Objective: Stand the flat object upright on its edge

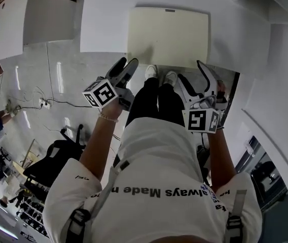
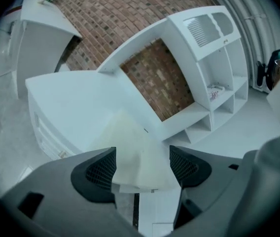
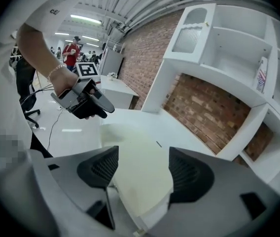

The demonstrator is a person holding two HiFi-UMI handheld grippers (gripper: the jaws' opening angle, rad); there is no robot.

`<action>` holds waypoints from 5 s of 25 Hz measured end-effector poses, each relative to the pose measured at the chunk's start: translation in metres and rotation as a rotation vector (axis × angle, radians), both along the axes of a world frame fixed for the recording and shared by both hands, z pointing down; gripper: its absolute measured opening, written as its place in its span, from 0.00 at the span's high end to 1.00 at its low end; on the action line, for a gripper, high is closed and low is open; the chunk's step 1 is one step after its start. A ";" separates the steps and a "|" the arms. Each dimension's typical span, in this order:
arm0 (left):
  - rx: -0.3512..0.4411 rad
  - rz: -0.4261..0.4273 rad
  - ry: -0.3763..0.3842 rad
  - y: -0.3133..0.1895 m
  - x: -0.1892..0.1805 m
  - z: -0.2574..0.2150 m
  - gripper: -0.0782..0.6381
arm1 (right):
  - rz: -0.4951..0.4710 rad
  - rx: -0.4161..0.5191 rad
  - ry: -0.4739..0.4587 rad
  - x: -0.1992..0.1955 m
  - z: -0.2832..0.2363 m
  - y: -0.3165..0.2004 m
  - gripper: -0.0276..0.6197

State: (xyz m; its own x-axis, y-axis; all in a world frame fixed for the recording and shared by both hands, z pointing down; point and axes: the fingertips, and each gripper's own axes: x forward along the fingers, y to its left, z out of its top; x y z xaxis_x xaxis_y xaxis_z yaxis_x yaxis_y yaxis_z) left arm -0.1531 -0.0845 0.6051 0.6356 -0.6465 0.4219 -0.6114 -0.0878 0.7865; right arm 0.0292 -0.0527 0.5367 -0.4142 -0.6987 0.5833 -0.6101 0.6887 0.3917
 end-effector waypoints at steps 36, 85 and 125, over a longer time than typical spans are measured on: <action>-0.129 -0.102 0.221 -0.003 0.006 0.066 0.42 | -0.060 -0.062 0.091 0.021 0.141 -0.001 0.58; 0.482 0.171 -0.197 -0.124 0.244 -0.141 0.50 | 0.226 -0.071 -0.431 0.178 0.107 -0.131 0.61; 0.699 0.584 -0.130 -0.266 0.433 -0.159 0.50 | 0.707 -0.028 -0.601 0.276 0.115 -0.293 0.69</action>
State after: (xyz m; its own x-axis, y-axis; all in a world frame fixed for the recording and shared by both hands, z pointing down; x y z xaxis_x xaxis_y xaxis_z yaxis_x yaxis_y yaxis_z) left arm 0.2797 -0.3506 0.4465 0.9164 -0.3723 0.1471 -0.4001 -0.8402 0.3660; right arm 0.3054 -0.3461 0.6514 -0.1357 -0.8929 0.4292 -0.9869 0.0839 -0.1376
